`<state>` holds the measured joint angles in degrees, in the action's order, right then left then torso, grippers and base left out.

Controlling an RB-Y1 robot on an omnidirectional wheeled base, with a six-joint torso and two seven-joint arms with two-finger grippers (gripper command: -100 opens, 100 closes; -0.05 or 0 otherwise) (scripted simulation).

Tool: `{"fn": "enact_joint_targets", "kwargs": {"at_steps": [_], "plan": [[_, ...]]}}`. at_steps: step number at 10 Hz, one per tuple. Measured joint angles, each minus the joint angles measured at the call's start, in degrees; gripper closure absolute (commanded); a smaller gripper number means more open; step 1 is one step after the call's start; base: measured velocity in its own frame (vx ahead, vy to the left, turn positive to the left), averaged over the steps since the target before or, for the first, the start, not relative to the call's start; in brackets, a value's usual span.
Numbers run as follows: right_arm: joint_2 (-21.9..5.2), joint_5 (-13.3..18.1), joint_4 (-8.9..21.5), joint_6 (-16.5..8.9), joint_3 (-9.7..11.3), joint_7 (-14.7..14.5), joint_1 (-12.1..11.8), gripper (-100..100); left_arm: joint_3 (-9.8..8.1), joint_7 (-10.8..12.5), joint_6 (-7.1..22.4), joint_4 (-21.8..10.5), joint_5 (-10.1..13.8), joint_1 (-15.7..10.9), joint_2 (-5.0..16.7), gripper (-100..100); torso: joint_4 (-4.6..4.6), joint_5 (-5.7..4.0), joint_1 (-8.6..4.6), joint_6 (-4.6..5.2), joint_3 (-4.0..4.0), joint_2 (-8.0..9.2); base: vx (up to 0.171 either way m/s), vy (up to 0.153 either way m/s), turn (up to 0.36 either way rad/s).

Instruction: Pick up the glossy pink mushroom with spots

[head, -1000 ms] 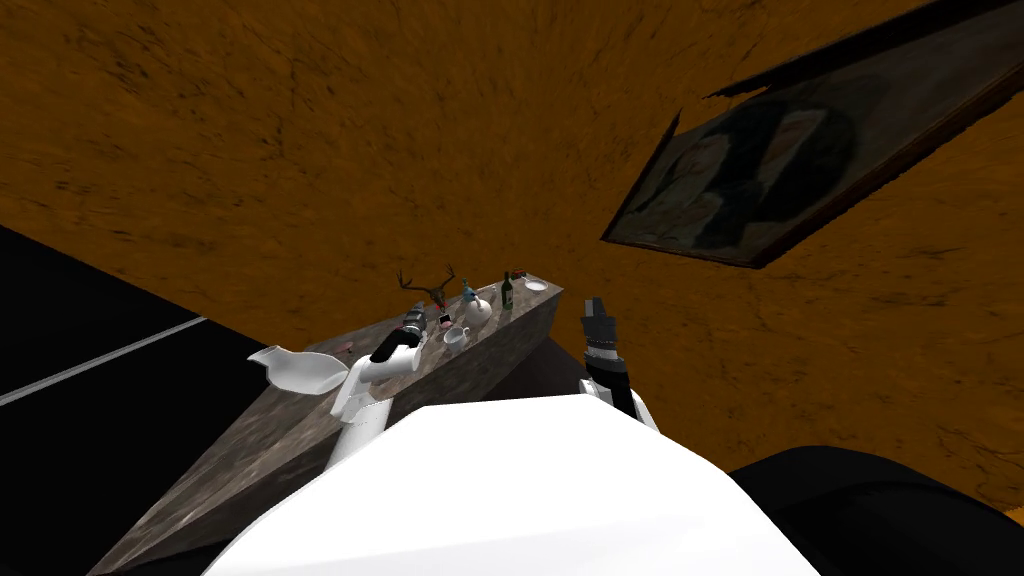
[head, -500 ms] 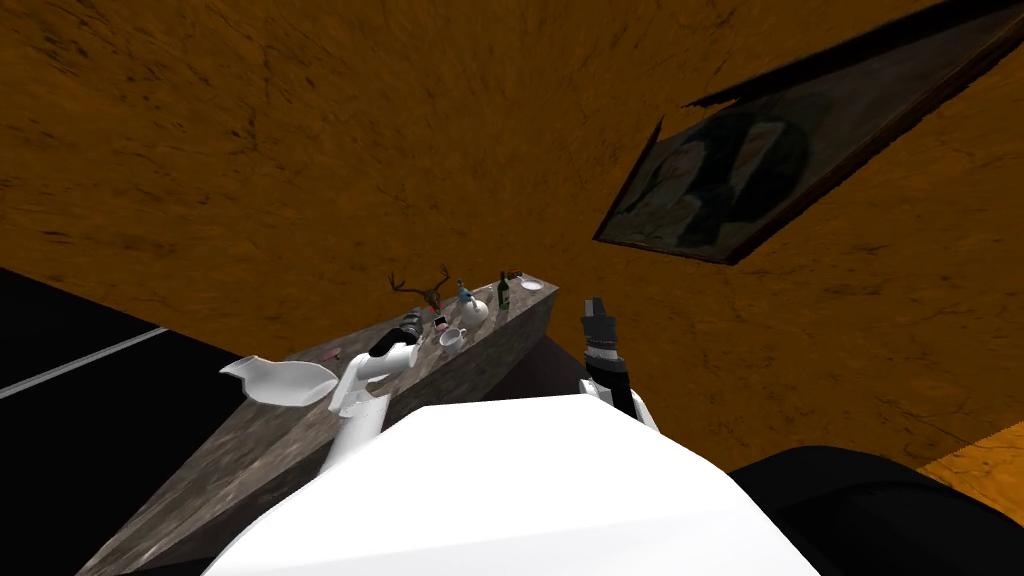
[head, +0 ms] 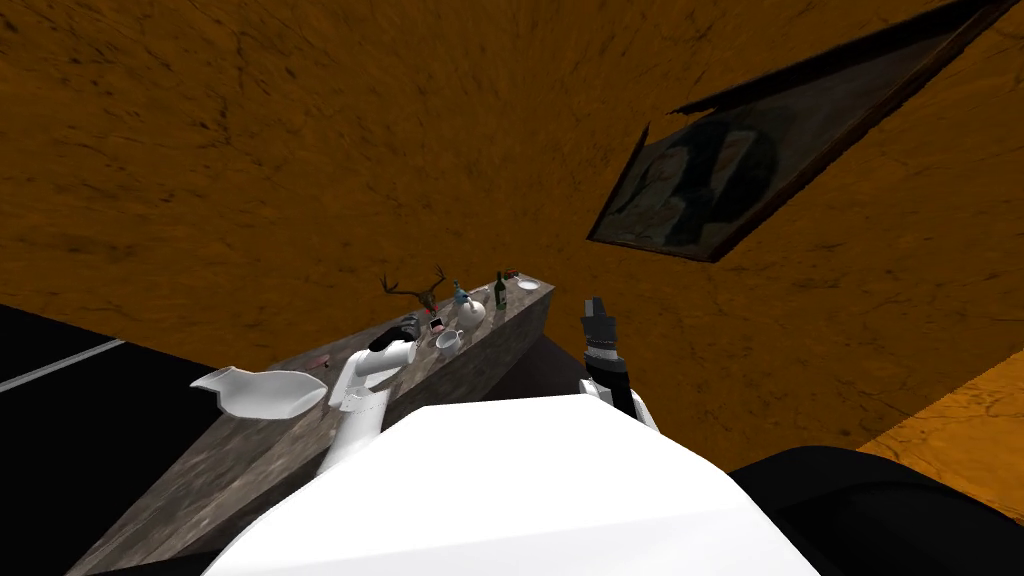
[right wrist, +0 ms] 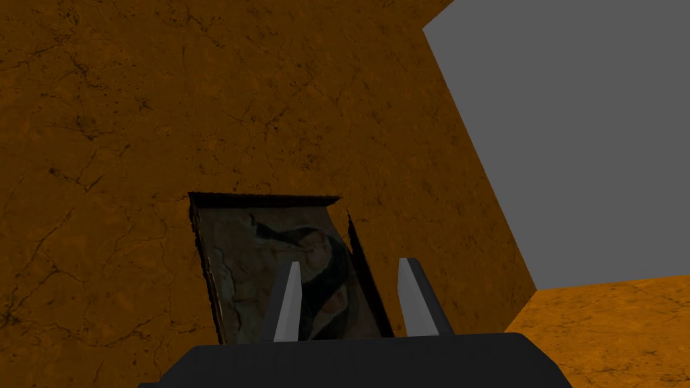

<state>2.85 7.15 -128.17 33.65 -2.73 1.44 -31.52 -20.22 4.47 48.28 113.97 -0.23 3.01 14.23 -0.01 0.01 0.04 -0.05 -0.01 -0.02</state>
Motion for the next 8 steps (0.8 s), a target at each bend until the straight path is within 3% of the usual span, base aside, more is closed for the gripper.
{"fn": "enact_joint_targets", "kwargs": {"at_steps": [8], "plan": [[0.0,0.0,0.0,0.0,0.0,0.0,0.0,0,-3.63,1.6,13.0,-2.7,0.5,-3.7,0.8,-100,-0.01,0.0,0.0,0.0,-0.01,-0.03,0.005,0.013,-0.086]]}}
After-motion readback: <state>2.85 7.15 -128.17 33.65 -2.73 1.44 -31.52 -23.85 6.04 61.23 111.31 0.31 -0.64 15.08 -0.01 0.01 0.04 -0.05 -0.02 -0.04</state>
